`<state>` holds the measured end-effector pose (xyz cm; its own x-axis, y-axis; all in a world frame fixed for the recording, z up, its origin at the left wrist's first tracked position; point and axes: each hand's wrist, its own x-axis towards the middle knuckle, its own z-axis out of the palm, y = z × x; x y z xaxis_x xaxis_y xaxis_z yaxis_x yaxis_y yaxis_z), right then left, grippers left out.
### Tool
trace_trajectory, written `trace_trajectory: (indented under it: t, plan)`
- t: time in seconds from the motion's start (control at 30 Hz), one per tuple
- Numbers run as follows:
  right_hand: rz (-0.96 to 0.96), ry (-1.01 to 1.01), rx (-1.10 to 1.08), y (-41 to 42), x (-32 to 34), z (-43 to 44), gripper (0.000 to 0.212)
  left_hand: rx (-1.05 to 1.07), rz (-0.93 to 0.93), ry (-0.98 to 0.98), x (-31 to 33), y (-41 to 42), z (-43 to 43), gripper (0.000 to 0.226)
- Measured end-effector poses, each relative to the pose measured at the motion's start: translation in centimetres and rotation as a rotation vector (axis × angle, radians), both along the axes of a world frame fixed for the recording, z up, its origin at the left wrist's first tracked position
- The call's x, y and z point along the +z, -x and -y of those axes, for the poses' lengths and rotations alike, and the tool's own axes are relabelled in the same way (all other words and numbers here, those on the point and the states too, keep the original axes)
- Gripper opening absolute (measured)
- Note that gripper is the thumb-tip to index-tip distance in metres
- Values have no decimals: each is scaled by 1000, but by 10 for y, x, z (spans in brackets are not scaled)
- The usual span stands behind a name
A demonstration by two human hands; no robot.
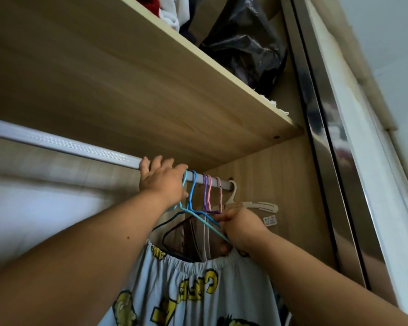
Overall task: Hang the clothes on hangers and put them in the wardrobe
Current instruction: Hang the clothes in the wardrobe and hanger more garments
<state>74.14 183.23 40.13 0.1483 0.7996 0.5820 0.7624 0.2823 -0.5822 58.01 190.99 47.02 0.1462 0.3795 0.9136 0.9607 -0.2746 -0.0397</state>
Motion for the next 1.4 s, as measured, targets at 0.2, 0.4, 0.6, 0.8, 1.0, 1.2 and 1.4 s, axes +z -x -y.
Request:
trace_trajectory:
  t: [0.2, 0.4, 0.6, 0.8, 1.0, 1.2, 1.4]
  plan:
    - [115, -240, -70, -22, -3, 49, 32, -247, 51, 103, -30, -30, 46, 70]
    - [519, -428, -242, -89, -44, 167, 38, -633, -95, -36, -109, -99, 144, 68]
    - [669, -75, -552, -191, -156, 307, 44, -883, -283, 209, -230, -210, 261, 70]
    - [592, 332, -771, -273, -305, 460, 57, -1130, -502, 478, -354, -327, 385, 69]
    - [302, 701, -1013, -311, -421, 622, 61, -1295, -729, 817, -474, -417, 513, 60]
    - [33, 854, -1184, -326, -498, 714, 65, -1363, -921, 969, -557, -478, 582, 60]
    - [-187, 941, -1311, -348, -553, 743, 62, -1455, -1091, 989, -605, -545, 602, 59]
